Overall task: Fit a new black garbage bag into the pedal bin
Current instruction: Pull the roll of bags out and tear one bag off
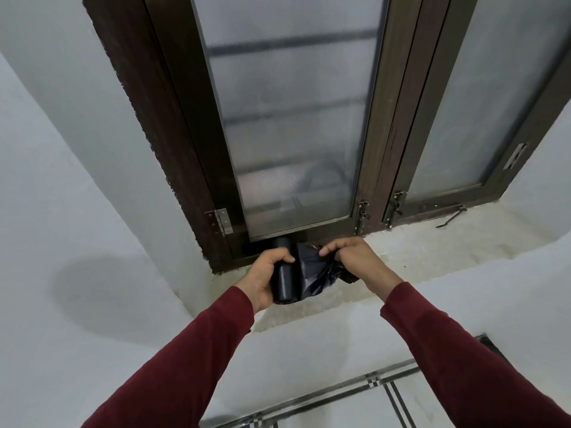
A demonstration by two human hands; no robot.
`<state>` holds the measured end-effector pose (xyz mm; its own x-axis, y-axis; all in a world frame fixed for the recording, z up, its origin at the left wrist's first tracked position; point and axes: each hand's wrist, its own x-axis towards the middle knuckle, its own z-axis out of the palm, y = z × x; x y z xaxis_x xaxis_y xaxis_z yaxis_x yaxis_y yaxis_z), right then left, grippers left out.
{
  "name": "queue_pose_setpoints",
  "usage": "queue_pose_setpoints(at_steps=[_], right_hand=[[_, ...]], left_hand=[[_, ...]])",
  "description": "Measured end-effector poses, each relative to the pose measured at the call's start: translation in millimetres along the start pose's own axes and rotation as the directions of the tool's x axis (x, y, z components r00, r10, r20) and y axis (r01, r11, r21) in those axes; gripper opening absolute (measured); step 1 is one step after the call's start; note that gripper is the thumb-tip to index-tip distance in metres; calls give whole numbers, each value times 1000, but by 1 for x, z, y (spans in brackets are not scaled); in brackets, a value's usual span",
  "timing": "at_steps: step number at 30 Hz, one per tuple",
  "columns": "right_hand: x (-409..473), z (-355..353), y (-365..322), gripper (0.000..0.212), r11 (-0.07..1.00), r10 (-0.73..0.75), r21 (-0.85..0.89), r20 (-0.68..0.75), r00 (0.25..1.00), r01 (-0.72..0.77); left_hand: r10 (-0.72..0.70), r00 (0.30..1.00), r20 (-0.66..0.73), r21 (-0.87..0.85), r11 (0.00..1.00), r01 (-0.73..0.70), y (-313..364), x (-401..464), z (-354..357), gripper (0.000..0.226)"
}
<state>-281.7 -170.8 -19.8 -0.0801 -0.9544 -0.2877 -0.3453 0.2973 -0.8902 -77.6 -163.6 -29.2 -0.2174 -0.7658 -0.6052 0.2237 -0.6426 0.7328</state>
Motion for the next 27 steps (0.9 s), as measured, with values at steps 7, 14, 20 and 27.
queue_pose_setpoints(at_steps=[7, 14, 20, 27], right_hand=[[-5, 12, 4, 56, 978, -95, -194, -114, 989, 71], [-1, 14, 4, 18, 965, -102, -246, -51, 993, 87], [-4, 11, 3, 49, 991, -124, -45, 30, 992, 125], [-2, 12, 0, 39, 995, -100, -15, 46, 994, 101]], left_hand=[[34, 999, 1, -68, 997, -33, -1, -3, 1, 66], [53, 998, 27, 10, 999, -53, 1, -5, 0, 51], [47, 999, 20, -63, 997, -46, 3, 0, -7, 50], [72, 997, 31, -35, 997, -71, 2, -1, -8, 45]])
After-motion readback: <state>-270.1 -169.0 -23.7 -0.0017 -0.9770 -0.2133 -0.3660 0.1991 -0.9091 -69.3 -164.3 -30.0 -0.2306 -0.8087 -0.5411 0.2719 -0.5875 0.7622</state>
